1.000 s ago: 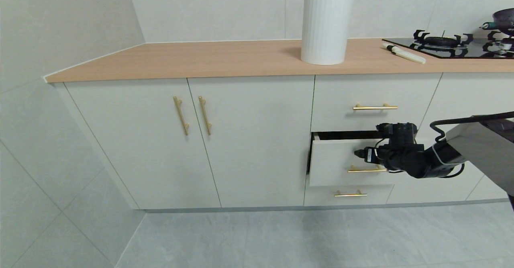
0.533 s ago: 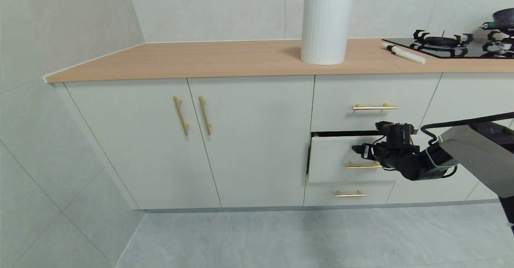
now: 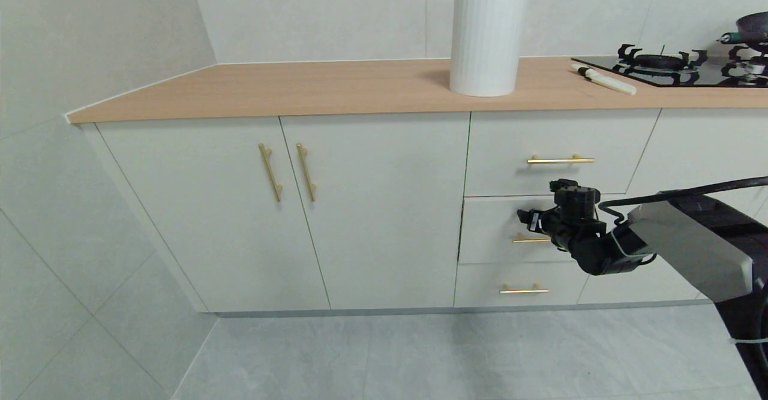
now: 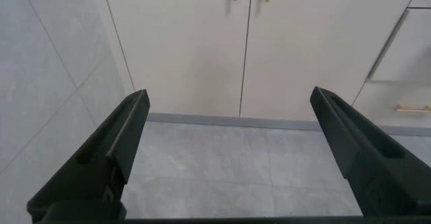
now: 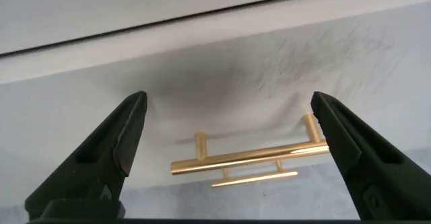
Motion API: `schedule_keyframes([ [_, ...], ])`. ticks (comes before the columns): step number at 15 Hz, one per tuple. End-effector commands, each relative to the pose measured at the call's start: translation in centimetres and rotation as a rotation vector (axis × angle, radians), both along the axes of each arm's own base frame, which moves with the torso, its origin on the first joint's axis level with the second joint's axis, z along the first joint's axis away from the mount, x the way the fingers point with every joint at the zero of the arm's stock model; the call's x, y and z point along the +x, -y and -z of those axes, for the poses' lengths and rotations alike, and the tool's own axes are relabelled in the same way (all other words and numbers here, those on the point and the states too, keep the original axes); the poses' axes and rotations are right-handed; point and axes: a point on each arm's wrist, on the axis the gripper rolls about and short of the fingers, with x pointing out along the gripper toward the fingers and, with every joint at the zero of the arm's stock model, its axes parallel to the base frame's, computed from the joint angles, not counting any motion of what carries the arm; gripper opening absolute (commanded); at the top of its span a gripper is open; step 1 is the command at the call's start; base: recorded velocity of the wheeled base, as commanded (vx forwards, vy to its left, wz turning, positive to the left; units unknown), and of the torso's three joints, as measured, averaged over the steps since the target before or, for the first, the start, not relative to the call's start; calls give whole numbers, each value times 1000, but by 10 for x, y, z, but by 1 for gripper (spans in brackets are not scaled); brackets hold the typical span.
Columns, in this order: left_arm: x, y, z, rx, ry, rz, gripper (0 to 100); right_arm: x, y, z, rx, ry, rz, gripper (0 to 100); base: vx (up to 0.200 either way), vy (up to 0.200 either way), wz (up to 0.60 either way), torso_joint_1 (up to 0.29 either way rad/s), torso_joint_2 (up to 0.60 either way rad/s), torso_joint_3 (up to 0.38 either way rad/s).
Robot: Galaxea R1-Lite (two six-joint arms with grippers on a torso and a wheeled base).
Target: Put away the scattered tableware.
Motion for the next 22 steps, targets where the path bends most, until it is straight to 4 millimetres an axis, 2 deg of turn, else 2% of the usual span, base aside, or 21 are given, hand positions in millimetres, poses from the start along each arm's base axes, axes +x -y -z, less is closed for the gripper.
schedule_keyframes([
  [1, 0, 0, 0, -1, 0, -1, 100, 6, 0, 4, 0, 14, 19, 100, 0, 0, 0, 0, 0, 0],
  [8, 0, 0, 0, -1, 0, -1, 100, 13, -1, -1, -5, 76, 62, 100, 0, 0, 0, 0, 0, 0],
  [10, 0, 0, 0, -1, 0, -1, 100, 4, 0, -11, -14, 66, 71, 100, 0, 0, 0, 0, 0, 0],
  [12, 0, 0, 0, -1, 0, -1, 100, -14, 3, -32, -15, 60, 71, 100, 0, 0, 0, 0, 0, 0],
  [13, 0, 0, 0, -1, 0, -1, 100, -41, 5, -62, -10, 85, 73, 100, 0, 0, 0, 0, 0, 0],
  [16, 0, 0, 0, -1, 0, -1, 100, -135, 22, -116, -33, 199, 79, 100, 0, 0, 0, 0, 0, 0],
  [18, 0, 0, 0, -1, 0, -1, 100, -216, 34, -154, -120, 275, 84, 100, 0, 0, 0, 0, 0, 0],
  [20, 0, 0, 0, -1, 0, -1, 100, -287, 42, -182, -177, 376, 135, 100, 0, 0, 0, 0, 0, 0],
  [21, 0, 0, 0, -1, 0, -1, 100, -312, 45, -188, -204, 413, 156, 100, 0, 0, 0, 0, 0, 0],
  [22, 0, 0, 0, -1, 0, -1, 100, -352, 49, -197, -243, 486, 179, 100, 0, 0, 0, 0, 0, 0],
])
